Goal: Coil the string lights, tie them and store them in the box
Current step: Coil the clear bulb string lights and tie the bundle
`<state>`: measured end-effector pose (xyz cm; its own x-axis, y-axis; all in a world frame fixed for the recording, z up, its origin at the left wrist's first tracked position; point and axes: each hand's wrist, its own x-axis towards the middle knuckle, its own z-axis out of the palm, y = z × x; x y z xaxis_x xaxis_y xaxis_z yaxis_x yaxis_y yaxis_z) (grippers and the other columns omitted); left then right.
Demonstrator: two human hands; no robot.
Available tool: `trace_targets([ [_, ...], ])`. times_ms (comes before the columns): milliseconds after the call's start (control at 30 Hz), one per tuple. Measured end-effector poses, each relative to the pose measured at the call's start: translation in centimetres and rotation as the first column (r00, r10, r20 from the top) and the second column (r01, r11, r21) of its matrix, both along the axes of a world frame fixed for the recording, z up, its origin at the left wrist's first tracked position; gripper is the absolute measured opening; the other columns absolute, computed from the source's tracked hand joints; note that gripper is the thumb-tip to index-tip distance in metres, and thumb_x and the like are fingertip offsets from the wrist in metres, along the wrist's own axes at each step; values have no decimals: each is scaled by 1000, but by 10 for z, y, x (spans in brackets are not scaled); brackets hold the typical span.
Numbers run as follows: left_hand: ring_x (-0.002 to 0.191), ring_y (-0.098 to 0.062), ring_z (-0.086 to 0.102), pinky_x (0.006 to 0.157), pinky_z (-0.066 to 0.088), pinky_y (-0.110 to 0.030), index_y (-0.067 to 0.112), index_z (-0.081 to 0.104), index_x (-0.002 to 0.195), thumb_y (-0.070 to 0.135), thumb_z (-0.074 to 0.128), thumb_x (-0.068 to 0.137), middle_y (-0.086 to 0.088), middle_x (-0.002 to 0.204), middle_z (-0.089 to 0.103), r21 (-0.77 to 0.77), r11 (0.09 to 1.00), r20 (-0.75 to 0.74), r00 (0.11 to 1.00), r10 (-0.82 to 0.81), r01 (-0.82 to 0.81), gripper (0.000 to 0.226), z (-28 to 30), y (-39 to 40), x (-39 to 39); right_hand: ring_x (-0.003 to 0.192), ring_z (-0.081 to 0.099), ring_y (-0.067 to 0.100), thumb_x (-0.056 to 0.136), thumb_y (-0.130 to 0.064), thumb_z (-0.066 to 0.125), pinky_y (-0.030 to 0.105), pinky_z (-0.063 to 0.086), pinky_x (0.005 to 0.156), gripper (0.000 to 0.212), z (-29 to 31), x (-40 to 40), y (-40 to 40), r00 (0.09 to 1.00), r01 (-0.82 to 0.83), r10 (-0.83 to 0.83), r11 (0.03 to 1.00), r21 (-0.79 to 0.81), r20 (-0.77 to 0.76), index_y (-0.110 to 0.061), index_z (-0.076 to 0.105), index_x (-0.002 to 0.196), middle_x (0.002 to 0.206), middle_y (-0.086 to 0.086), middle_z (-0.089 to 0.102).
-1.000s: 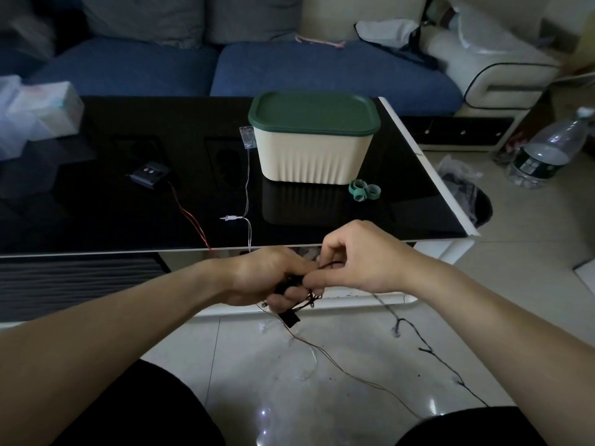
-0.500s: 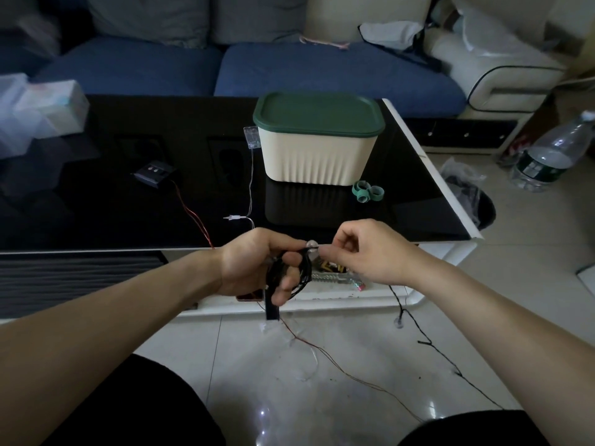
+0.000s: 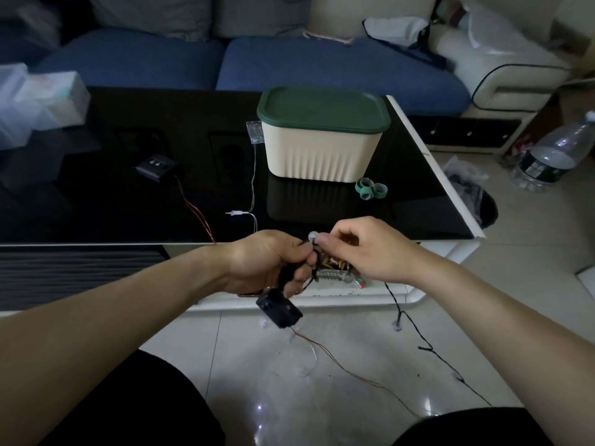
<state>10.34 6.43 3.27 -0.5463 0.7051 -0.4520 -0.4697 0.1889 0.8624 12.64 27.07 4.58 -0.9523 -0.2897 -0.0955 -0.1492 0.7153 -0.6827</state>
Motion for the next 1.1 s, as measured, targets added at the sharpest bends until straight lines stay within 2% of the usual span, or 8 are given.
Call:
trace_targets([
  [167, 47, -13, 31, 50, 32, -26, 15, 47, 80, 22, 35, 103, 1, 61, 36, 4, 975, 44, 974, 222, -222, 27, 4, -2, -5, 53, 60, 10, 99, -61, 37, 30, 49, 61, 61, -11, -7, 22, 980, 26, -44, 995, 95, 192, -12, 65, 77, 63, 5, 67],
  [267, 47, -14, 30, 51, 32, -27, 16, 46, 76, 23, 36, 101, 2, 60, 35, 67, 925, 72, 926, 370, -375, 27, 10, -6, -11, 57, 63, 11, 100, -56, 43, 31, 53, 67, 54, -18, -10, 40, 956, 33, -77, 987, 156, 283, -12, 70, 83, 64, 2, 67],
  [567, 51, -22, 56, 53, 43, -29, 13, 48, 73, 20, 38, 99, -6, 61, 54, 194, 758, 47, 777, 627, -623, 29, 14, -8, -16, 49, 55, 8, 100, -37, 56, 21, 42, 49, 34, -8, 1, 10, 988, -13, -15, 984, 180, 152, -20, 71, 75, 55, -10, 62],
  [667, 68, -27, 71, 59, 55, -28, 9, 53, 78, 19, 37, 104, -12, 70, 69, 208, 778, 24, 798, 602, -593, 31, 15, -2, -15, 47, 51, -1, 101, -35, 56, 12, 35, 46, 34, 0, 11, -13, 987, -136, 112, 963, 234, 112, -14, 73, 79, 49, -25, 57],
  [800, 91, -32, 73, 84, 58, -38, 5, 58, 85, 18, 42, 104, -21, 94, 73, 147, 860, -36, 866, 498, -489, 28, 13, 4, -8, 57, 55, 8, 100, -39, 56, 24, 41, 55, 35, 3, 22, -33, 965, -258, 242, 941, 220, 97, -16, 73, 80, 63, -2, 62],
  [900, 76, -27, 71, 66, 60, -31, 1, 63, 85, 16, 49, 101, -19, 86, 71, 57, 915, -125, 906, 404, -400, 26, 8, 9, 1, 76, 62, 5, 101, -38, 54, 26, 48, 68, 31, 7, 25, -38, 963, -269, 264, 950, 162, 48, -19, 72, 84, 77, -7, 65],
  [967, 64, -26, 63, 56, 56, -29, -3, 64, 81, 13, 52, 99, -19, 75, 63, 8, 949, -161, 936, 312, -315, 27, 5, 11, 8, 67, 61, 8, 101, -35, 55, 26, 47, 63, 30, 11, 25, -37, 971, -238, 240, 965, 111, -4, -22, 69, 78, 70, -6, 64],
  [1100, 53, -26, 64, 61, 50, -36, 2, 70, 84, 15, 41, 102, -19, 72, 67, -47, 996, -123, 990, 66, -72, 36, 4, 12, 15, 56, 60, 7, 97, -31, 63, 22, 45, 56, 31, 13, 23, -28, 973, -209, 211, 977, 30, -92, -30, 66, 67, 56, -8, 63],
])
